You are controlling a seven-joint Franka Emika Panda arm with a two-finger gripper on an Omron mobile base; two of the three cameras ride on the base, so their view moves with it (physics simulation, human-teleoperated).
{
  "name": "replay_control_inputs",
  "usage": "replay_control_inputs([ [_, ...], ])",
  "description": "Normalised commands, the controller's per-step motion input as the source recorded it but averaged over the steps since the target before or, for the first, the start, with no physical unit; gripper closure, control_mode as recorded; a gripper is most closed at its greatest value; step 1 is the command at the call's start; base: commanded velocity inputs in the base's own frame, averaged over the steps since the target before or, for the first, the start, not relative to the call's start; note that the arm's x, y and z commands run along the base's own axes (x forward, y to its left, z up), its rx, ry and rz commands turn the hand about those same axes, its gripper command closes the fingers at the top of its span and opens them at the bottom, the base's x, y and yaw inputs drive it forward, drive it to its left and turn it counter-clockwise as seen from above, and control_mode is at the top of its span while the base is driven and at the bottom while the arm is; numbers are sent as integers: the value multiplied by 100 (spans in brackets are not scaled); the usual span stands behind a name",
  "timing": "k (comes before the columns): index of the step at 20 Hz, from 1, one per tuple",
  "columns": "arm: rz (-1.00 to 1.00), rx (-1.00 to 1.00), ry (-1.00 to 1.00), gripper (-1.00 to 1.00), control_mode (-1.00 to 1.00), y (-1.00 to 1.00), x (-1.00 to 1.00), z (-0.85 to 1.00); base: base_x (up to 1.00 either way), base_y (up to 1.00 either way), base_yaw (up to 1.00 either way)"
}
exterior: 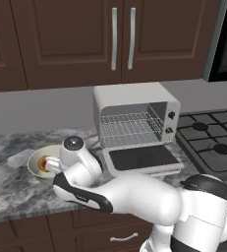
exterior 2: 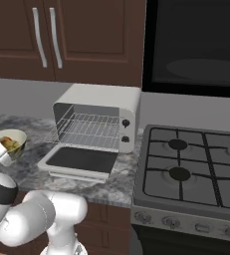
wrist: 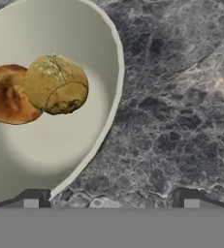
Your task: Pick up the heated bread from the toaster oven and place it in the bowl. Then move the bread bowl to the dining counter.
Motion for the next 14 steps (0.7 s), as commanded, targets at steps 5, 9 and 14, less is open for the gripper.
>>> replay_control_inputs([
  [5, -10, 1, 0, -100, -100, 1, -1, 56, 0, 0, 0],
  [9, -1, 0, 0, -100, -100, 0, 31, -18, 0, 0, 0],
  [14, 0, 0, 1, -100, -100, 7, 39, -39, 0, 0, 0],
])
